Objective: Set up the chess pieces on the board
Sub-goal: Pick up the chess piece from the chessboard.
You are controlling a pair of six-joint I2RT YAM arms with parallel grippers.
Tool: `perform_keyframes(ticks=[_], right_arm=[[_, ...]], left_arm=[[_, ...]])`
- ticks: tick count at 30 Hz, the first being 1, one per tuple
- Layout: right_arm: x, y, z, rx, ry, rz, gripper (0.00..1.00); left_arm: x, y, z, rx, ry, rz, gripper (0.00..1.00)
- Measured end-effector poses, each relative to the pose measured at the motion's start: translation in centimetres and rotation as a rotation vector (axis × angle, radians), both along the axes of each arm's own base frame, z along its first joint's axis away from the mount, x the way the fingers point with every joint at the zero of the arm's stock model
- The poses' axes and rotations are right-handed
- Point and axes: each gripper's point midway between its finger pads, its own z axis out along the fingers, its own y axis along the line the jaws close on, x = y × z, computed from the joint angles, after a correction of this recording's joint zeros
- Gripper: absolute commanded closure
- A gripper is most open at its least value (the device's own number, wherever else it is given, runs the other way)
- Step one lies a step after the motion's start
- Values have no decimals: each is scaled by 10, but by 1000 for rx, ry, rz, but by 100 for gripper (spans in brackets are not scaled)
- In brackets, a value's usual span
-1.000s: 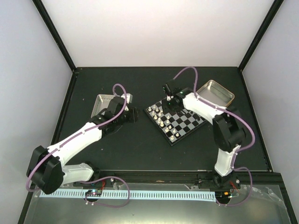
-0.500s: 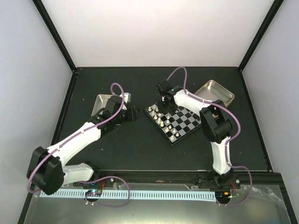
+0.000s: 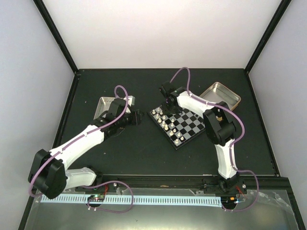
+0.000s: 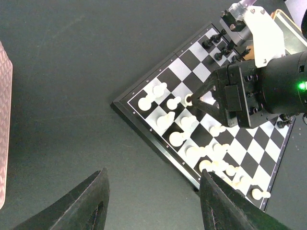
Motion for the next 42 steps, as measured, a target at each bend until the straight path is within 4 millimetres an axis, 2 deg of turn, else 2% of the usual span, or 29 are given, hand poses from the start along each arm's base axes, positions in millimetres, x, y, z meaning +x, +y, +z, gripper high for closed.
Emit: perform_keyframes(ticks=[7, 14, 24, 34, 42], right_arm=[[0, -13, -1, -60, -10, -38, 58], [0, -16, 7, -49, -30, -79, 51], [14, -21, 16, -69, -89, -123, 55], [23, -39, 1, -119, -80, -161, 59], [29, -49, -12, -118, -61, -194, 70]], left_arm=[[0, 0, -1, -3, 4, -4, 47], [0, 0, -1, -5, 3, -2, 47], [0, -1, 0, -10, 2, -8, 47], [-1, -2, 0, -14, 5, -14, 47], [-2, -4, 0, -22, 5, -23, 47]])
